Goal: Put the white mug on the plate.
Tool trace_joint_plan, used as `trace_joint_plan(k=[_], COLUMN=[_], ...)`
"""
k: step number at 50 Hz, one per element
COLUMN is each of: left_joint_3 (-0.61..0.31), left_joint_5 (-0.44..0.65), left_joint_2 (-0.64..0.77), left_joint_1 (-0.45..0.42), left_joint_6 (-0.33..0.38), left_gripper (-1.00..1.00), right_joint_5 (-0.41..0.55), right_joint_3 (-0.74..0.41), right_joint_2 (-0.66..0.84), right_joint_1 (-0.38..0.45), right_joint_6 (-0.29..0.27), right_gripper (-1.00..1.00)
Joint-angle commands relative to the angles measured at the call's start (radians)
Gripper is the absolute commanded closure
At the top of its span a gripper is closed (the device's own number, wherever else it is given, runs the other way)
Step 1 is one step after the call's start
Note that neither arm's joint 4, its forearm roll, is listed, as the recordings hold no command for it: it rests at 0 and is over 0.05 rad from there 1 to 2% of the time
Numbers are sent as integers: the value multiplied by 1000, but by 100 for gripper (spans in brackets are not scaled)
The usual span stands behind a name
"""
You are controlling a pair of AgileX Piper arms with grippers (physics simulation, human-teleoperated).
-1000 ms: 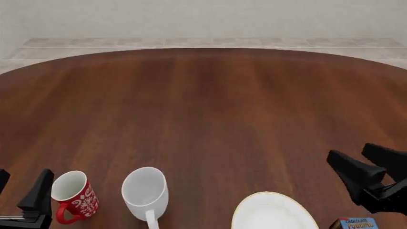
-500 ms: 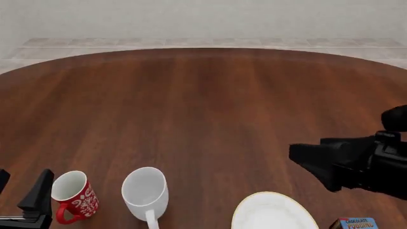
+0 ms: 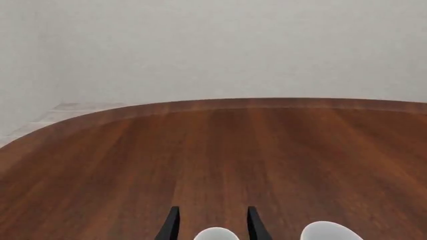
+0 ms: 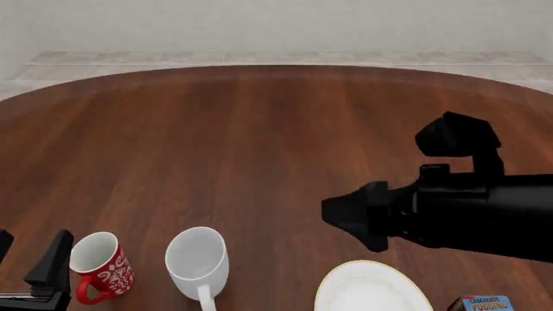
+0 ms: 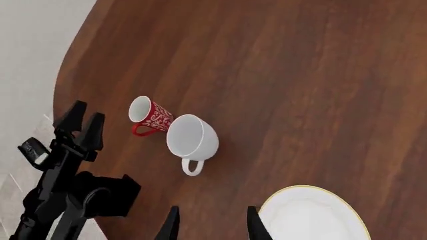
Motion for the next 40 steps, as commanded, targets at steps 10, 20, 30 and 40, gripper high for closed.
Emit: trace_joint_plan(k=[10,20,30,40], left_joint_3=[2,1,1,1], left_joint_5=[-5,-5,-4,-5], left_joint_2=[2,2,2,3], left_joint_1=[-1,-1,-1,-1], left_joint_6=[1,0,1,1], left_gripper=[-100,-100,-100,-100], right_joint_5=[-47,-85,-113,-155], right_joint_3=[-43,-43,-48,-22], right_joint_2=[162,211,251,282], right_joint_1=[132,154,159,167], right_joint_6=[104,128,133,151], right_gripper=[-100,-100,-100,-100])
